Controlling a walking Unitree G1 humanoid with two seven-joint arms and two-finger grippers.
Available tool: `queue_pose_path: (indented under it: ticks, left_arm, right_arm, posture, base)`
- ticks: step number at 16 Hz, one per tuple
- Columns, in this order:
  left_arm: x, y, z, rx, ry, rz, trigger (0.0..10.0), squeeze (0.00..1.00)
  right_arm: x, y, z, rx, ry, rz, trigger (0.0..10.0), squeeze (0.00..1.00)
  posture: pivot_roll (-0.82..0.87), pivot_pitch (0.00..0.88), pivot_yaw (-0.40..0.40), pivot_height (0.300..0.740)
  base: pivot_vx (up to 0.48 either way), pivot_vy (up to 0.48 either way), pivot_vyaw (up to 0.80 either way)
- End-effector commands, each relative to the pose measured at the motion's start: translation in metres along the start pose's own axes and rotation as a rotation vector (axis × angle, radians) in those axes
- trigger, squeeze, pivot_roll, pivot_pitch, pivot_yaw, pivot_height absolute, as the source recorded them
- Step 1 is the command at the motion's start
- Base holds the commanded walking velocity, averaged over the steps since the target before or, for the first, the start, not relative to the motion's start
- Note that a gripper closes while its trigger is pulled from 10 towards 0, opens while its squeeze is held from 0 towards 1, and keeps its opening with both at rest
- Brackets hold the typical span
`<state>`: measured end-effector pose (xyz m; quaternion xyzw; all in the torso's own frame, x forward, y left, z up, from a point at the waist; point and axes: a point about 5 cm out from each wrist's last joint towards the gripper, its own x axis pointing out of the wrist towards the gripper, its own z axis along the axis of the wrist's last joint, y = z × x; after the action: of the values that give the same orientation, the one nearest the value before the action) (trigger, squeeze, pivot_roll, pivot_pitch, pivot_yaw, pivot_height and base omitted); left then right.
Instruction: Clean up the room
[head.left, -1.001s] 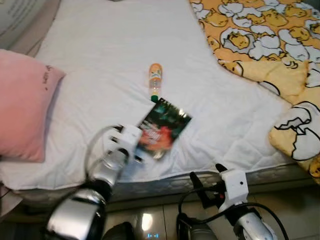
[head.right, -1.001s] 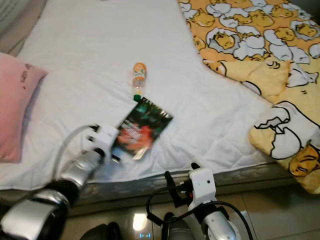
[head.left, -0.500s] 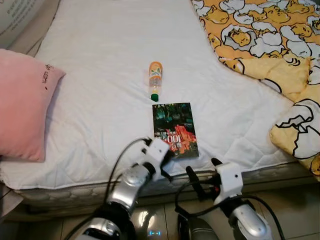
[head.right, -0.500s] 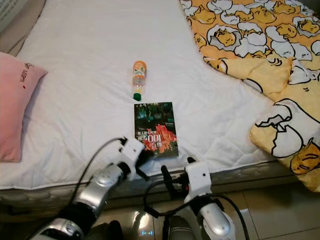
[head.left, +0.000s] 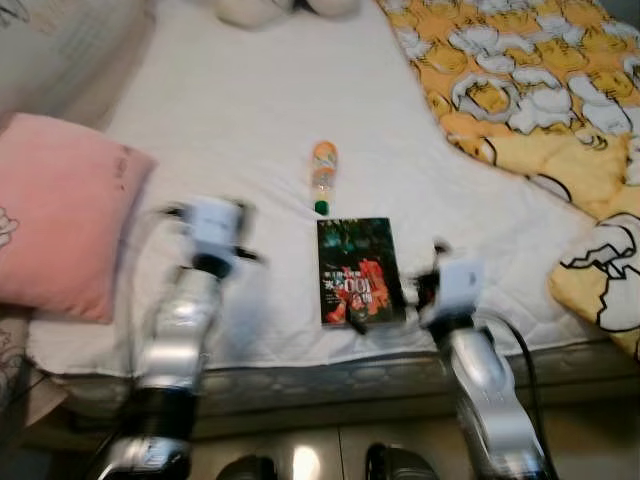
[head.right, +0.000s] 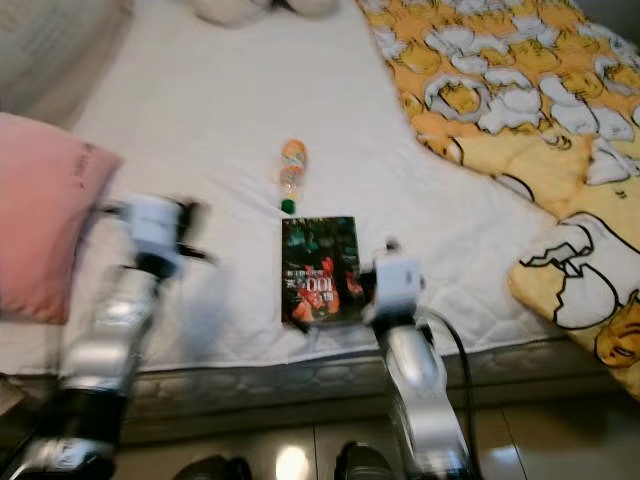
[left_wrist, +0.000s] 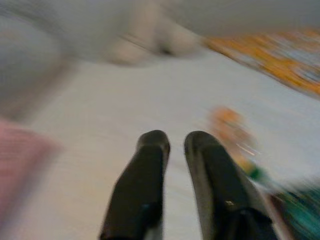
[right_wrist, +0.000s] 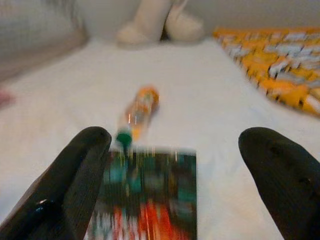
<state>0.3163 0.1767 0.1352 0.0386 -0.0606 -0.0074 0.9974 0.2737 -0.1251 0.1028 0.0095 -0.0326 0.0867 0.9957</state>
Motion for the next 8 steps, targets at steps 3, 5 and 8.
queue_pose_path:
  ticks: [3,5,8]
  left_arm:
    - [-0.022,0.007,-0.029,0.008,0.131,0.076,10.0,1.0]
    - [-0.028,-0.002,-0.035,0.008,0.163,0.018,10.0,1.0]
    - [-0.026,-0.008,-0.031,0.022,0.164,-0.006,10.0,1.0]
  right_arm:
    - [0.01,-0.012,-0.011,0.012,0.016,-0.076,10.0,1.0]
    - [0.013,-0.014,-0.013,0.009,0.019,-0.081,10.0,1.0]
    - [0.011,-0.013,-0.023,0.002,0.033,-0.078,10.0,1.0]
  posture:
    - [-0.11,0.0,0.062,0.74]
    - [-0.11,0.0,0.06,0.74]
    - [-0.1,0.0,0.054,0.74]
  base:
    - [0.0,0.0,0.0]
    - [0.0,0.0,0.0]
    - [0.0,0.0,0.0]
